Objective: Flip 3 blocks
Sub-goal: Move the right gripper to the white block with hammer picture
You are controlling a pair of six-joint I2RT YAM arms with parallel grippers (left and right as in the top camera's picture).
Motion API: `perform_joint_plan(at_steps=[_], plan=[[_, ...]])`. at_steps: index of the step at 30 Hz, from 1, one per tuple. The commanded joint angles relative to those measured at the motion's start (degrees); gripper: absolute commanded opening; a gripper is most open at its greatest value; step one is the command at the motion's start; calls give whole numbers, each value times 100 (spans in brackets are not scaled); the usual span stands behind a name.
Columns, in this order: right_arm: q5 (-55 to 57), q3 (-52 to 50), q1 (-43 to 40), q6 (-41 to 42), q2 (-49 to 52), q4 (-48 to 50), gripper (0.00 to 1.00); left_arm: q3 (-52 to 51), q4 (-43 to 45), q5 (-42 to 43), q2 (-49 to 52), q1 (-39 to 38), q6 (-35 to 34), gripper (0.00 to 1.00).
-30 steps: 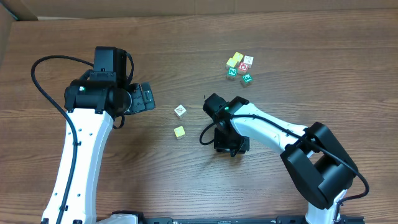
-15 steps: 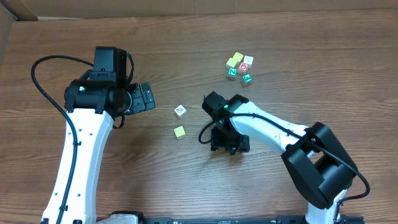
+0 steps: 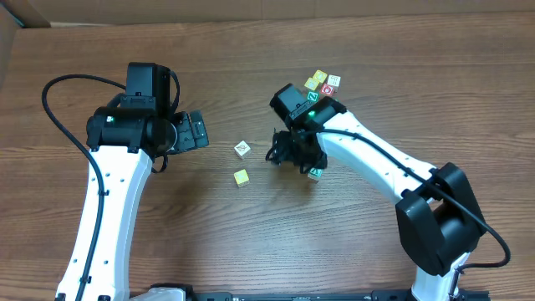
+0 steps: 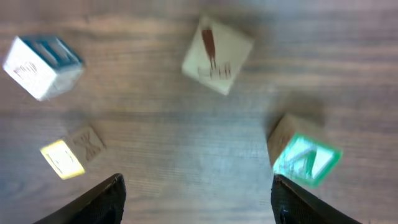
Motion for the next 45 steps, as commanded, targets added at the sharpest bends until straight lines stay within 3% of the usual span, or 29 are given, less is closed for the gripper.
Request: perform_joint_plan(at_steps=[1,8,45], plan=[[326,114,-59,-20,-2,273,75,39,17,-70,9,-2,-76,100],[852,105,-57,-17,2,769,77,39,20,-70,11,-2,-76,100],[833,66,-57,4,730,1261,80,39,20,-70,9,-2,-76,100]])
